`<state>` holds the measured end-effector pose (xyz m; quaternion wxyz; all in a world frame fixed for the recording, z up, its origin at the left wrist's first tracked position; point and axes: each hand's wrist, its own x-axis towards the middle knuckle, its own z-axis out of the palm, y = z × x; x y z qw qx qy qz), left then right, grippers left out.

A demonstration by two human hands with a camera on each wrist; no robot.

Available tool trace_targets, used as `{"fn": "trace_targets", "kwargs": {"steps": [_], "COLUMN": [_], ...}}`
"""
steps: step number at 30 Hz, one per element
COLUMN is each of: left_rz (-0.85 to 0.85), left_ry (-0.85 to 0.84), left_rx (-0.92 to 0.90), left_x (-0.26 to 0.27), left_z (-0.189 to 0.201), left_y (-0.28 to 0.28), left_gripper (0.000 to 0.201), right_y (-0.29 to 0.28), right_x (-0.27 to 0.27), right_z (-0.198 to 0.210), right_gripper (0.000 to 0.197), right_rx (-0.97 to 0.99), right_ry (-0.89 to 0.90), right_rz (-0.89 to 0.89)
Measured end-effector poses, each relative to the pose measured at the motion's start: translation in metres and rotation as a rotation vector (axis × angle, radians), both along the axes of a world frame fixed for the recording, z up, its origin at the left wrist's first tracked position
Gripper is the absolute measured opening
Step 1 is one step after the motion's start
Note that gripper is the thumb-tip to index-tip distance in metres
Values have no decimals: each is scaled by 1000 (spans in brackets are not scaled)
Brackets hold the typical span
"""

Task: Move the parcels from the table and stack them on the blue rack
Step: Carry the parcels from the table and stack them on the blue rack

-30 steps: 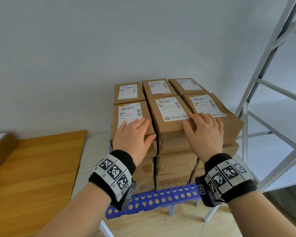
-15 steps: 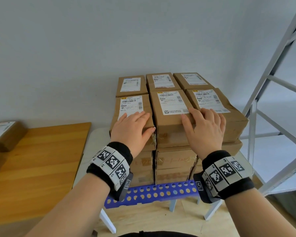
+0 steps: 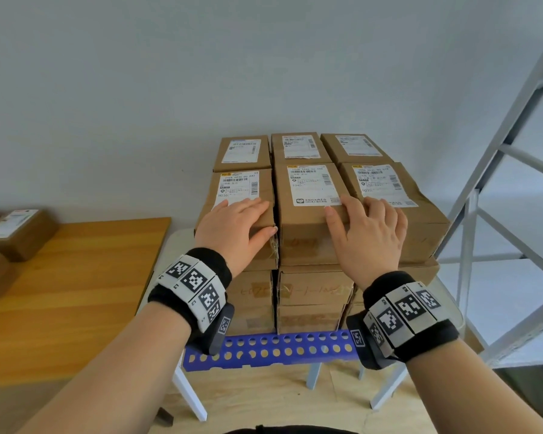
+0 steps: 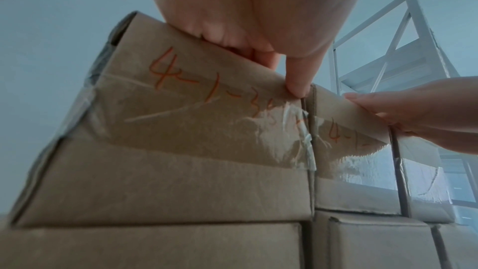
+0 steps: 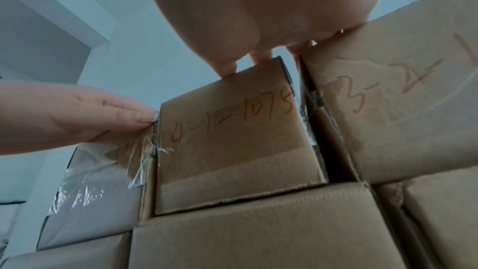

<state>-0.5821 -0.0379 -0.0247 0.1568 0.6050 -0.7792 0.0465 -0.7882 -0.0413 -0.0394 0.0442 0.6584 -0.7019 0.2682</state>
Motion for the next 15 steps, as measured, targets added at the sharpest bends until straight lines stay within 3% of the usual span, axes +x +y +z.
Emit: {"fn": "trace_targets", "kwargs": {"steps": [4,8,11,15], "left_rz": [4,-29,-21,2], "left_ry": [46,304,436,490], "left_rx": [49,40,-31,-85], "left_x": [0,2,7,24], "left_z": [4,12,17,19], "left_y": [0,3,12,27], "left_gripper": [56,47,39,36], "right_y": [-1,2,12,25], "right_x": [-4,-5,5,39], "right_z": [4,12,18,18], "right_gripper": [56,50,43,29], "right_rx": [25,-31,-124,-228], "right_ry": [-79,-235,-399,-572], "right_rz": [45,129,248,439]}}
